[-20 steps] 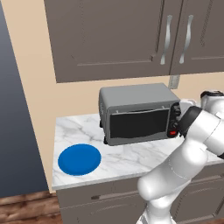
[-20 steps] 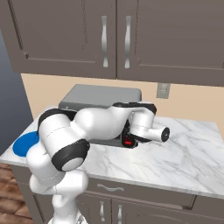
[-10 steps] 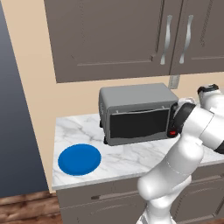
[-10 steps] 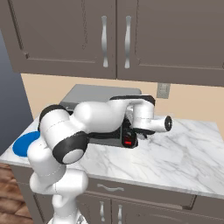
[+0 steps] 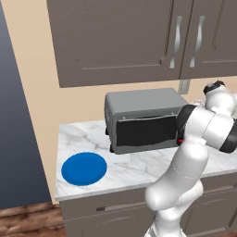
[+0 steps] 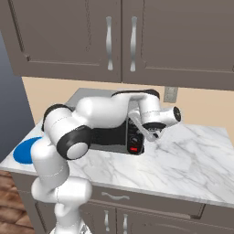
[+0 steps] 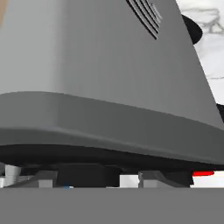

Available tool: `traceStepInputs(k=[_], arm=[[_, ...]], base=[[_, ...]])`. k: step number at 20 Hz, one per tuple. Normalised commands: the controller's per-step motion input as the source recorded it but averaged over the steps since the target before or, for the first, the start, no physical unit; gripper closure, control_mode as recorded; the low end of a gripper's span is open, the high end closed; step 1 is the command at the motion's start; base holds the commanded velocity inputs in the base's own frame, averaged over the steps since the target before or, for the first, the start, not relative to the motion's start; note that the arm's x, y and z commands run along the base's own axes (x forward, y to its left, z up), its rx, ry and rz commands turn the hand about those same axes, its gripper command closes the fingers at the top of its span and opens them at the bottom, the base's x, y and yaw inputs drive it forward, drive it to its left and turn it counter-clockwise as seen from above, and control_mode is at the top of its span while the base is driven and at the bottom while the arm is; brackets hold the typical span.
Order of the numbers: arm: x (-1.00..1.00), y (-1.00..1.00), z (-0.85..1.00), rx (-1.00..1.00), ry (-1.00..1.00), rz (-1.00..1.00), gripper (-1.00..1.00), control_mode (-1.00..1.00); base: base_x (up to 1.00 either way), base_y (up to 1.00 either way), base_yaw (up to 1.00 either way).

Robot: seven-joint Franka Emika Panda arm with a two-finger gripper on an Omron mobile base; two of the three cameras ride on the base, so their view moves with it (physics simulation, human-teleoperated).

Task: Pull the toaster oven rack outwards. Pick up the baguette from the plate and place it on the toaster oven rack. Close the toaster oven door fully and set the temperature to the lowest setting.

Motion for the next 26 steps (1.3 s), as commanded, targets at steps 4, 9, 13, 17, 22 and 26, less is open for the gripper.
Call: traceStepInputs(k=[4,9,13,17,22,26], arm=[[0.49,0.00,0.21,-0.35,-0.19,0.11,1.00,-1.00],[0.40,0.00,0.28,-0.37,-0.37,0.08,1.00,-1.00],[0.18,0.01,0.45,-0.40,-0.62,0.01,1.00,-1.00],[0.16,0.21,0.16,-0.40,-0.75,-0.03,1.00,-1.00],[0.27,0.25,0.09,-0.43,-0.78,0.00,1.00,-1.00],[0.25,0.16,0.00,-0.43,-0.82,0.00,1.00,-1.00]], base=[[0.00,0.00,0.00],[0.00,0.00,0.00],[0.00,0.00,0.00],[0.00,0.00,0.00],[0.00,0.00,0.00],[0.00,0.00,0.00]])
